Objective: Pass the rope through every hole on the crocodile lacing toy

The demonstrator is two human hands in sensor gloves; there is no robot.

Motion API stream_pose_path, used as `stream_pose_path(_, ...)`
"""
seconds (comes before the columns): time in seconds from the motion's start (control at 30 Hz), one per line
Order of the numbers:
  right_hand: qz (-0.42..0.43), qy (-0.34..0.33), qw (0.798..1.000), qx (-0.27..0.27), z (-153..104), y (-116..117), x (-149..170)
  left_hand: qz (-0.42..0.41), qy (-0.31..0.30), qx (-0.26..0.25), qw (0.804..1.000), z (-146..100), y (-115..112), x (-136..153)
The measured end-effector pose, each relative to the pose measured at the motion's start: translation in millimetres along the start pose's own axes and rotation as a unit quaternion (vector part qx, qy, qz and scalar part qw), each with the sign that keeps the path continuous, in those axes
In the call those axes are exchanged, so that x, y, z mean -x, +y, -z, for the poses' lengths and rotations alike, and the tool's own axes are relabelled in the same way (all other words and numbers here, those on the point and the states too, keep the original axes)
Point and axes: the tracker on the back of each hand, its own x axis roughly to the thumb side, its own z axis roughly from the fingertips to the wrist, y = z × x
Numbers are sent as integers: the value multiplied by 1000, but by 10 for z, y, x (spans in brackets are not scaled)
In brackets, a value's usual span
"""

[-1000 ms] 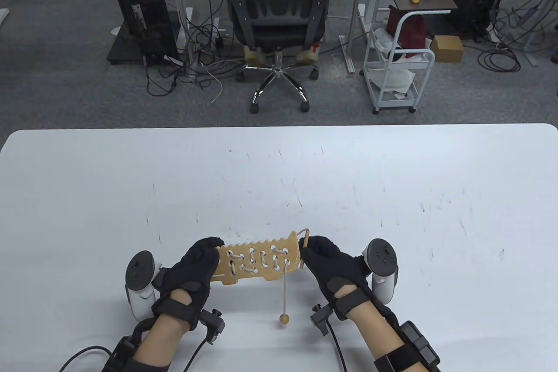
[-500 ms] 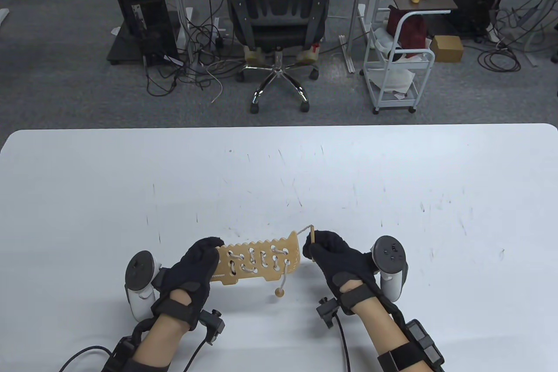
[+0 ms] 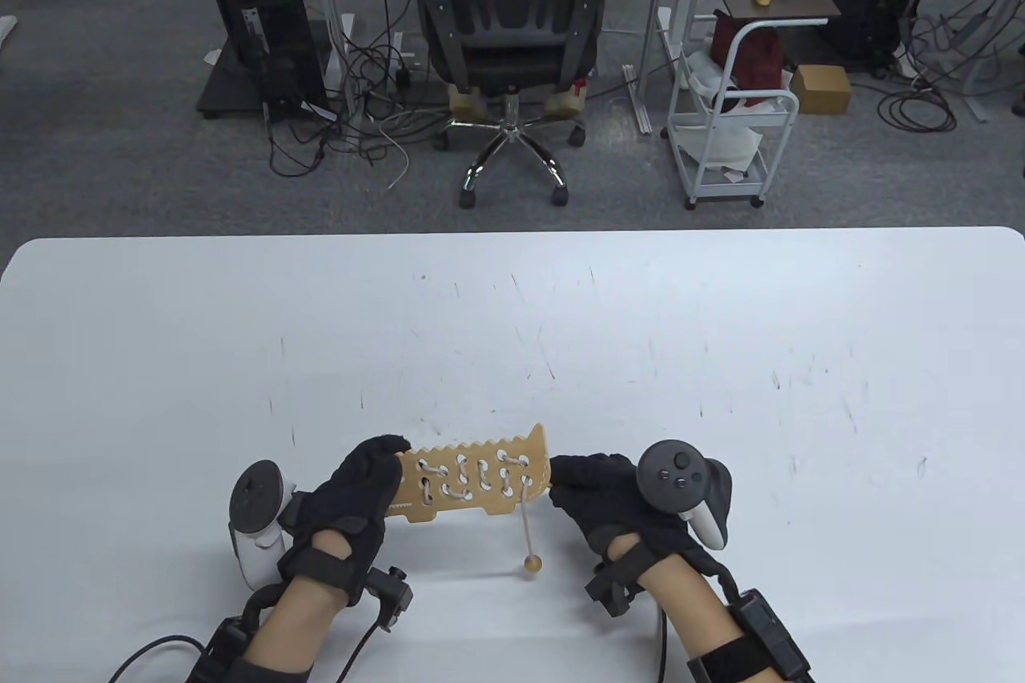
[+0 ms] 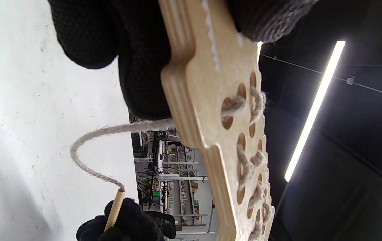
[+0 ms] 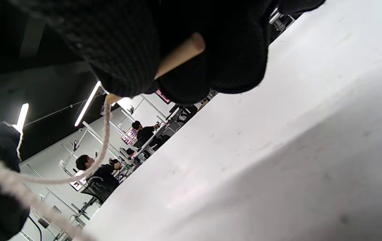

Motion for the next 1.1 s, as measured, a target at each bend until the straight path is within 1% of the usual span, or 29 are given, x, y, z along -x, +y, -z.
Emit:
stream_pose_path(0.3,-65,-14,997,-45,2,149,-20,4,10,-2,1000,0,4,12)
stream_pose_path(0.47,-108,-30,991,-68,-11,253,-58,6,13,-2,1000,2,3,14)
stream_pose_path(0.7,-177,-64,977,-98,-52,438,-149,6,15,-3,1000,6,7,12)
stream_pose_path(0.83,-216,-76,966,-124,-72,532,-180,7,14,-5,1000,6,8,11)
stream_pose_path(0.97,-236,-85,961,-120,-84,560,-219,9,12,-5,1000,8,12,7)
stream_pose_path(1.1,-266,-92,951,-128,-94,593,-250,9,12,-4,1000,9,13,12)
